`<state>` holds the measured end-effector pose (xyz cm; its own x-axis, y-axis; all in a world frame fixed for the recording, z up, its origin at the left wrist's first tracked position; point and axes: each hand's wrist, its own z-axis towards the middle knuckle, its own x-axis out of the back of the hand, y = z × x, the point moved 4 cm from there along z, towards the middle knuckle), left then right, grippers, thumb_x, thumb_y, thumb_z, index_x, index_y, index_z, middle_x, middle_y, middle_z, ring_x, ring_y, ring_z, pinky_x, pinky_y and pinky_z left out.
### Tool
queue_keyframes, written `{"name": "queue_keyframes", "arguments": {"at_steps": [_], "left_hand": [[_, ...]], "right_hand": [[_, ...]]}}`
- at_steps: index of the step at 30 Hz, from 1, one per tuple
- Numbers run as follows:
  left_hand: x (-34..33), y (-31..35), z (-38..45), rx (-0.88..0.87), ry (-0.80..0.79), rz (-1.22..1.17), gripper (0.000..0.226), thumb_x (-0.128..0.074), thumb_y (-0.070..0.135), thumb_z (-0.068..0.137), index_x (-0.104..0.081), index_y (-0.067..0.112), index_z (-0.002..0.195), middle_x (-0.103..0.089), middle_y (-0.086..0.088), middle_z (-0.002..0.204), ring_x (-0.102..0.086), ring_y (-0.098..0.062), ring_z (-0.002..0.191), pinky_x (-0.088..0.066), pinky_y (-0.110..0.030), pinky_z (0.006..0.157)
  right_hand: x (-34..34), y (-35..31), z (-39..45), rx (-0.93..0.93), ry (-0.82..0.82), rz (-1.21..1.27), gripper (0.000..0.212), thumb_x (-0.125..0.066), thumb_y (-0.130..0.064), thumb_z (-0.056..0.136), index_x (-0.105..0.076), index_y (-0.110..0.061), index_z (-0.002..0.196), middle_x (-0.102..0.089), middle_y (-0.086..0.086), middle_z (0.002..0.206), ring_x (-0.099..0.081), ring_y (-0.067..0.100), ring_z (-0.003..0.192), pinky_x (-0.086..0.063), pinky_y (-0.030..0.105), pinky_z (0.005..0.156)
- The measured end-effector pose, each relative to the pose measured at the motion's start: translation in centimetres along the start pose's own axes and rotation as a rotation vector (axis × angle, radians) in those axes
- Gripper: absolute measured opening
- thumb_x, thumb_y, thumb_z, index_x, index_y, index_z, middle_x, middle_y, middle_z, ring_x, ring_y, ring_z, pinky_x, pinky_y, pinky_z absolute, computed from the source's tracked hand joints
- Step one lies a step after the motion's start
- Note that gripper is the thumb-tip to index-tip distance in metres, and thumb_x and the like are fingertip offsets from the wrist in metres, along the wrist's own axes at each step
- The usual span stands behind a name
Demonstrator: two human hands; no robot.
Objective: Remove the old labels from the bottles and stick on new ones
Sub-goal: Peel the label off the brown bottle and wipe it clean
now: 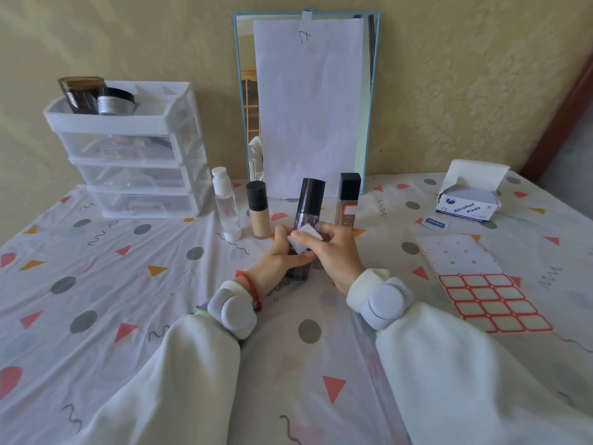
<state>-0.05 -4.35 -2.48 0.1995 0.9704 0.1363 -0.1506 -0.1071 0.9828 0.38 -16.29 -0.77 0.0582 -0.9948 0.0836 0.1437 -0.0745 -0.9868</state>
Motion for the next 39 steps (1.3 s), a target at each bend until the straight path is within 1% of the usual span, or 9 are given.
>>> {"name": "queue_keyframes", "arguments": {"at_steps": [4, 10, 13, 18, 21, 24, 29, 35, 39], "left_hand": [[-0.1, -0.15, 0.0, 0.046, -0.019, -0.04, 0.036, -0.06, 0.003, 0.091, -0.029, 0.01, 0.106, -0.056, -0.009, 0.104, -0.063, -0.011, 0.091, -0.054, -0.023, 0.078], [0.08, -0.57, 0.21, 0.02, -0.008, -0.037, 0.034, -0.06, 0.001, 0.09, -0.029, 0.012, 0.099, -0.055, 0.0, 0.091, -0.064, 0.001, 0.078, -0.051, -0.018, 0.069], [0.02, -0.49, 0.18, 0.013, -0.015, -0.079, 0.041, -0.065, 0.006, 0.086, -0.028, 0.014, 0.1, -0.054, -0.001, 0.088, -0.065, -0.003, 0.076, -0.053, -0.02, 0.068], [-0.03, -0.56, 0.17, 0.032, -0.019, -0.135, 0.043, -0.068, 0.018, 0.074, -0.031, 0.015, 0.097, -0.061, 0.003, 0.084, -0.065, -0.012, 0.088, -0.053, -0.025, 0.079], [0.15, -0.67, 0.23, 0.038, -0.019, -0.201, 0.048, -0.069, 0.016, 0.074, -0.032, 0.013, 0.103, -0.065, 0.002, 0.095, -0.067, -0.014, 0.095, -0.054, -0.029, 0.084], [0.2, -0.64, 0.19, 0.027, -0.024, -0.176, 0.049, -0.069, 0.015, 0.075, -0.032, 0.013, 0.107, -0.06, -0.005, 0.1, -0.065, -0.017, 0.097, -0.054, -0.037, 0.09], [0.07, -0.85, 0.14, 0.046, -0.029, -0.228, 0.045, -0.067, 0.013, 0.074, -0.034, 0.013, 0.104, -0.062, 0.003, 0.093, -0.067, -0.007, 0.088, -0.052, -0.022, 0.077], [0.19, -0.77, 0.3, 0.02, -0.028, -0.213, 0.051, -0.07, 0.016, 0.075, -0.031, 0.014, 0.109, -0.055, -0.004, 0.1, -0.064, -0.012, 0.093, -0.054, -0.03, 0.085], [0.34, -0.83, 0.38, 0.042, -0.033, -0.205, 0.047, -0.07, 0.017, 0.075, -0.033, 0.014, 0.105, -0.06, -0.002, 0.098, -0.067, -0.012, 0.091, -0.053, -0.026, 0.08]], "right_hand": [[0.11, -0.04, 0.14, 0.005, 0.088, 0.04, 0.026, -0.07, -0.038, 0.085, -0.073, -0.012, 0.09, -0.073, 0.005, 0.081, -0.071, 0.017, 0.078, -0.058, 0.031, 0.071], [0.36, 0.12, 0.19, -0.01, -0.056, 0.053, 0.024, -0.073, -0.027, 0.083, -0.072, -0.009, 0.1, -0.073, 0.006, 0.092, -0.07, 0.019, 0.088, -0.056, 0.025, 0.072], [0.42, 0.21, 0.15, -0.026, -0.045, 0.109, 0.023, -0.072, -0.025, 0.084, -0.073, -0.007, 0.1, -0.074, 0.009, 0.091, -0.07, 0.022, 0.086, -0.057, 0.03, 0.074], [0.62, 0.09, 0.3, -0.031, -0.04, 0.121, 0.024, -0.066, -0.03, 0.089, -0.072, -0.006, 0.089, -0.07, 0.011, 0.079, -0.063, 0.025, 0.076, -0.049, 0.03, 0.067], [0.94, 0.29, 0.49, -0.03, -0.071, 0.106, 0.025, -0.065, -0.029, 0.09, -0.07, -0.005, 0.086, -0.065, 0.024, 0.083, -0.063, 0.037, 0.083, -0.052, 0.041, 0.076], [0.73, 0.27, 0.4, 0.001, -0.115, 0.079, 0.023, -0.07, -0.026, 0.086, -0.073, -0.006, 0.096, -0.071, 0.02, 0.093, -0.066, 0.036, 0.092, -0.054, 0.046, 0.085], [0.77, 0.26, 0.62, -0.016, -0.001, 0.044, 0.045, -0.062, -0.039, 0.09, -0.057, -0.011, 0.056, -0.06, 0.015, 0.065, -0.063, 0.038, 0.074, -0.053, 0.042, 0.078], [0.77, 0.46, 0.62, -0.007, -0.113, 0.099, 0.029, -0.063, -0.027, 0.091, -0.07, 0.0, 0.099, -0.068, 0.024, 0.097, -0.065, 0.037, 0.097, -0.053, 0.043, 0.086], [0.63, 0.47, 0.77, -0.008, -0.032, 0.132, 0.037, -0.067, -0.032, 0.087, -0.068, 0.004, 0.081, -0.062, 0.012, 0.068, -0.062, 0.029, 0.074, -0.052, 0.04, 0.076]]}}
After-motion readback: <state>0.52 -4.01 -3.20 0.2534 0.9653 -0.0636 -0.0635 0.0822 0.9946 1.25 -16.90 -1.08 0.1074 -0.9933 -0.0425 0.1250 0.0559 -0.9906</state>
